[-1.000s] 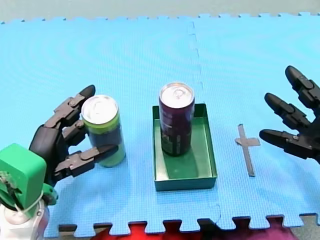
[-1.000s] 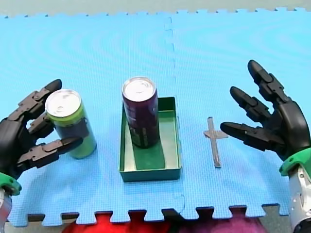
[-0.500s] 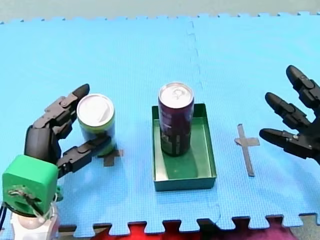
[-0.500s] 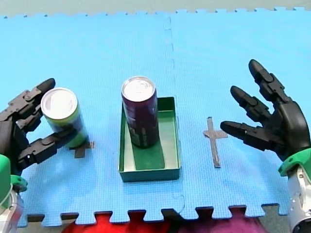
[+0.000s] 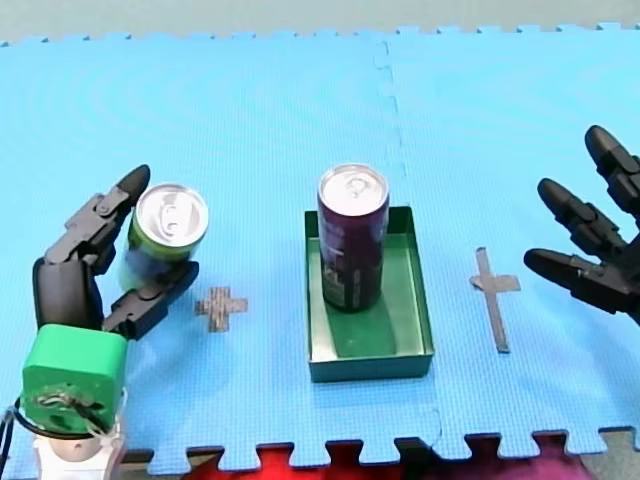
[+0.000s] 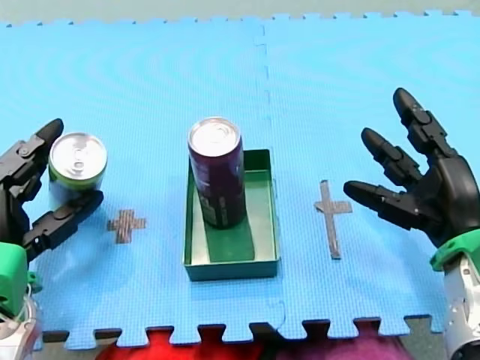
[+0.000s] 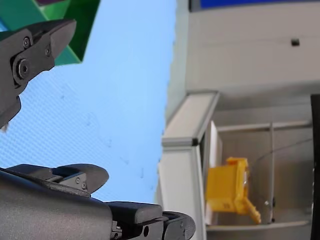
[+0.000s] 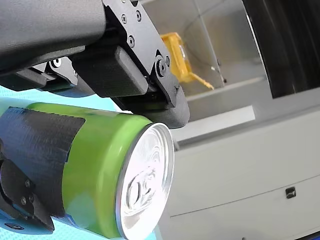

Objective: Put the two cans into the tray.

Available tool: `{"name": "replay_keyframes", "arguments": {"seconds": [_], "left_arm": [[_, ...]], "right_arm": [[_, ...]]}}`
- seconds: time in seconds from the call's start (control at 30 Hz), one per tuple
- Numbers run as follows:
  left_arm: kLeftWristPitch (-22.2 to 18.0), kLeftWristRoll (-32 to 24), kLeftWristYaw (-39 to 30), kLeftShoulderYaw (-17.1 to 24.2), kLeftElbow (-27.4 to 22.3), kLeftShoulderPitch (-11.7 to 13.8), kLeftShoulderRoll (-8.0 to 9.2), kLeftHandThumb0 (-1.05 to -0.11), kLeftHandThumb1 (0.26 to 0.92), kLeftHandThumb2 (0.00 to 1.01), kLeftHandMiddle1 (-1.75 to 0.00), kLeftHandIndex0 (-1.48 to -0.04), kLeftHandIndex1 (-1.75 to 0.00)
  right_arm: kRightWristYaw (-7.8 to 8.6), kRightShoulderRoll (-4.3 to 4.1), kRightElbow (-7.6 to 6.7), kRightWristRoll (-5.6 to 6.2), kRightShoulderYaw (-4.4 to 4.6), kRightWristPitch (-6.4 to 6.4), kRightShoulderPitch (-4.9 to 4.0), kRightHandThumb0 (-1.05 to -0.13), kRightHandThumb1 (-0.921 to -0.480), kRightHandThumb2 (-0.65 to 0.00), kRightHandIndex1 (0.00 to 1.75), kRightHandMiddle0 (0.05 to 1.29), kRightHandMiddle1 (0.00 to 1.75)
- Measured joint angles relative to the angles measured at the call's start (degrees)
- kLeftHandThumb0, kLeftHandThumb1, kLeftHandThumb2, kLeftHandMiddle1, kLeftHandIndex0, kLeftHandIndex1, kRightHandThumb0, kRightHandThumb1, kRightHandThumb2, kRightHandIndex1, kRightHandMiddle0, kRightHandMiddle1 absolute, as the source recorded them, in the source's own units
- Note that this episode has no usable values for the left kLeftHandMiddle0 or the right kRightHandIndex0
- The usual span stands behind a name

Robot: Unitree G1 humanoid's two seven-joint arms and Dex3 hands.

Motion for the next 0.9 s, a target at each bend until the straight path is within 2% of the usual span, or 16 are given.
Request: {"name": "replay_keyframes", "arguments": {"seconds": [0.27, 0.47, 0.6, 0.9], "left_arm": [[0.1, -0.6, -1.1, -0.3, -0.2, 0.2, 0.27, -0.377, 0.768, 0.00, -0.01, -1.28, 0.00], [0.4, -2.1, -2.9, -0.3, -0.3, 0.2, 0.33, -0.376, 0.762, 0.00, -0.01, -1.28, 0.00], [1.3, -4.8, -5.7, 0.0, -0.8, 0.2, 0.24, -0.375, 0.757, 0.00, -0.01, -1.29, 0.00], [13.2, -13.3, -11.4, 0.2, -10.3, 2.3, -1.73, -0.366, 0.755, 0.00, 0.00, -1.28, 0.00]], "right_arm": [[-1.48, 0.33, -2.58, -0.19, 0.44, 1.76, 0.91, -0.690, -0.603, 0.000, 0.01, 0.22, 0.00], [-2.09, 0.29, -3.23, -0.34, 0.69, 2.56, 1.25, -0.670, -0.603, 0.000, 0.01, 0.22, 0.00], [-2.13, 0.29, -3.28, -0.48, 0.88, 2.60, 1.39, -0.654, -0.605, 0.000, 0.01, 0.22, 0.00], [-1.94, 0.53, -2.53, -0.81, 1.34, 2.37, 1.41, -0.629, -0.611, -0.002, 0.00, 0.22, 0.00]]}}
